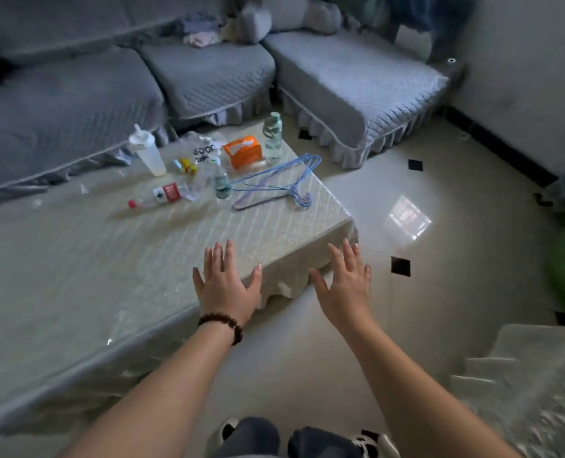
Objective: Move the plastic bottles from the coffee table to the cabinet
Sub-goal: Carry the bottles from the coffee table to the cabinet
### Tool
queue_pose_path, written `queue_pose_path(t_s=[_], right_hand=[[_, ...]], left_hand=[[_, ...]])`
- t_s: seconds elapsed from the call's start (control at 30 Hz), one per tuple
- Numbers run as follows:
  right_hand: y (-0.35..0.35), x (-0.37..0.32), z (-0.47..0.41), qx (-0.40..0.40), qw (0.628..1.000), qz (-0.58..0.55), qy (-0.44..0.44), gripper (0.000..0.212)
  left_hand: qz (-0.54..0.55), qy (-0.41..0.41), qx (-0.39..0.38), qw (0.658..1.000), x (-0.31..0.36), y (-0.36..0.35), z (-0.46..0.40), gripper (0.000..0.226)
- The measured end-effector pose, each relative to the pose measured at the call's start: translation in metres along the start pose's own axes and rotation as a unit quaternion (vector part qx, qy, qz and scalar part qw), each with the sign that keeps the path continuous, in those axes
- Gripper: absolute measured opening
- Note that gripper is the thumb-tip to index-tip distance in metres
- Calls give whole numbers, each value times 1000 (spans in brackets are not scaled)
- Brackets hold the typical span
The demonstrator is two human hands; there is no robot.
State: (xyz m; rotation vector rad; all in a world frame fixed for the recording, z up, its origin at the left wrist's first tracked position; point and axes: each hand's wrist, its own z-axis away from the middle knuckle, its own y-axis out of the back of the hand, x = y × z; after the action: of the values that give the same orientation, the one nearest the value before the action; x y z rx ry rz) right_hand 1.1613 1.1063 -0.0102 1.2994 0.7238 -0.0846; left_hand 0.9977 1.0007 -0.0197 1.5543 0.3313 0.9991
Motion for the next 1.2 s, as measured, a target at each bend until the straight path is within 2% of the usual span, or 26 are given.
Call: queue_pose_path(t_s=[0.23,0.43,0.77,1.07,1.2], right_hand=[[-75,-114,0,-54,995,14,84,60],[-110,-171,-6,-91,986,27,135,61],[-149,-208,-84,-117,982,49,140,65],[-198,-211,-233,-121,991,-2,52,61],[-221,-205,-300,-126,992,-13,19,66]], left_hand=[[11,93,35,995,-122,55,-10,74],[21,145,55,988,-185,82,-18,75],[26,180,62,981,-217,85,-84,76],[-19,184,10,983,-213,56,-230,76],[-31,184,-27,982,-204,31,-292,76]])
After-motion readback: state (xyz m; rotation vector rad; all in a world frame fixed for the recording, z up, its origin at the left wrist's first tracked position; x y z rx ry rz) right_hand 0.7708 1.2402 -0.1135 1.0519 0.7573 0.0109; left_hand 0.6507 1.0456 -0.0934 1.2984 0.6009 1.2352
